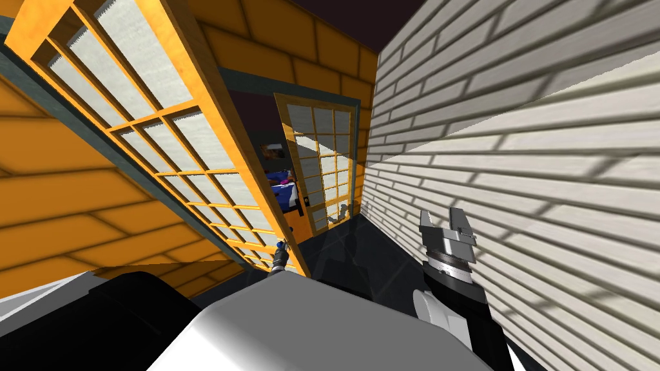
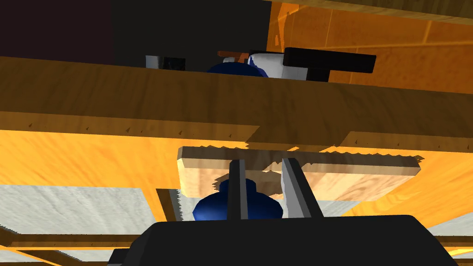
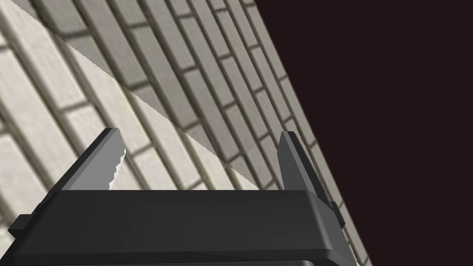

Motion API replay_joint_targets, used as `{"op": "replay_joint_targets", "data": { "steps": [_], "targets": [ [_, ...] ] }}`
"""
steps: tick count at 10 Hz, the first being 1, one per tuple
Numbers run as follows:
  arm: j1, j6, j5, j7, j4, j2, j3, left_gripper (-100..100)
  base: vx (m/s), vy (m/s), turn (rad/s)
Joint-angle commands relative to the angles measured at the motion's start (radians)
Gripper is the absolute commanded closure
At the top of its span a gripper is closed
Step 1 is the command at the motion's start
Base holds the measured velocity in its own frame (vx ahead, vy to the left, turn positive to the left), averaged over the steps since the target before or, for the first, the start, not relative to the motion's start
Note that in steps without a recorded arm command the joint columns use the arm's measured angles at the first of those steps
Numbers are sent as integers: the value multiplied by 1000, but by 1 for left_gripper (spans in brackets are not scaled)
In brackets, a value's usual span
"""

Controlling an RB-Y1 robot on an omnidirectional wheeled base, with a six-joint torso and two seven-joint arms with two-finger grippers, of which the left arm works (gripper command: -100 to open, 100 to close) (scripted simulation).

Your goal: Pull the door open

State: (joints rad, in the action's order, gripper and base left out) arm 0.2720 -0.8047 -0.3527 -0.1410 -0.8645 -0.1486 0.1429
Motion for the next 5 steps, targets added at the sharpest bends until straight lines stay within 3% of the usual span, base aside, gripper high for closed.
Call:
{"op": "replay_joint_targets", "data": {
  "steps": [1,5],
  "targets": [
    [1,5,-7,-8,38,-9,11,100,-16,-3,6],
    [-14,-3,-30,-119,41,-28,-26,100,-67,34,-74]
  ]
}}
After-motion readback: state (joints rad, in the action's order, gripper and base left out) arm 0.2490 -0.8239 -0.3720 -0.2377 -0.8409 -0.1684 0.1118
